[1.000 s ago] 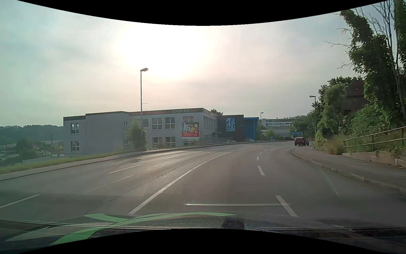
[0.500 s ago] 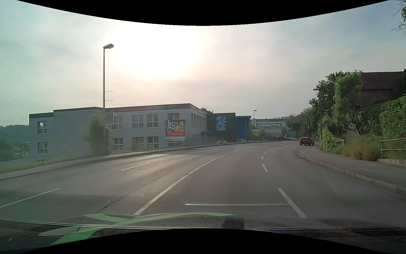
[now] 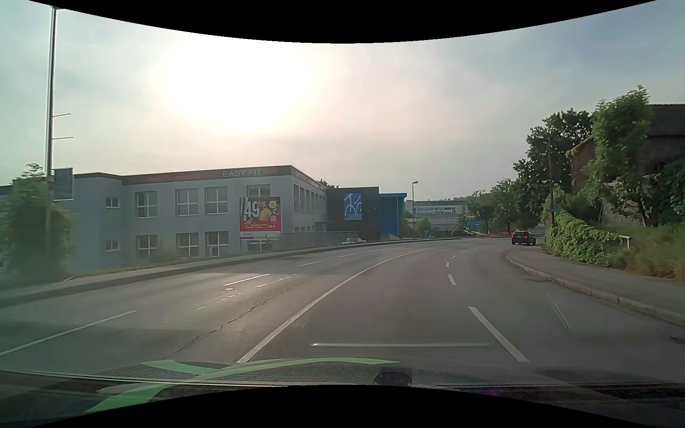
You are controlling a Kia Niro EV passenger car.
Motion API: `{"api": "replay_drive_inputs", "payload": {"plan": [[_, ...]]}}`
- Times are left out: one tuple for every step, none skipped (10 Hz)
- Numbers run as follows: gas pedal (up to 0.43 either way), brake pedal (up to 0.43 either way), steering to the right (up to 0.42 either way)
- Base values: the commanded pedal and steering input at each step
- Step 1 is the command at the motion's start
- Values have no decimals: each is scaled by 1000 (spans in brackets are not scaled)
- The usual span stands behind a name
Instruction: Follow the waypoints while adhering to traffic rules and regulations
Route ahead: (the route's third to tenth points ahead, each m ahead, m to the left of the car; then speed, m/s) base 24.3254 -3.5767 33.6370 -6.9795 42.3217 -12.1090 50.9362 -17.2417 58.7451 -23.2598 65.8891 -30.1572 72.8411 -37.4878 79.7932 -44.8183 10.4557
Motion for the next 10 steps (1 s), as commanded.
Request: {"api": "replay_drive_inputs", "payload": {"plan": [[67, 0, 56], [67, 0, 59], [67, 0, 61], [67, 0, 64], [67, 0, 64], [67, 0, 65], [67, 0, 65], [67, 0, 65], [79, 0, 65], [79, 0, 64]]}}
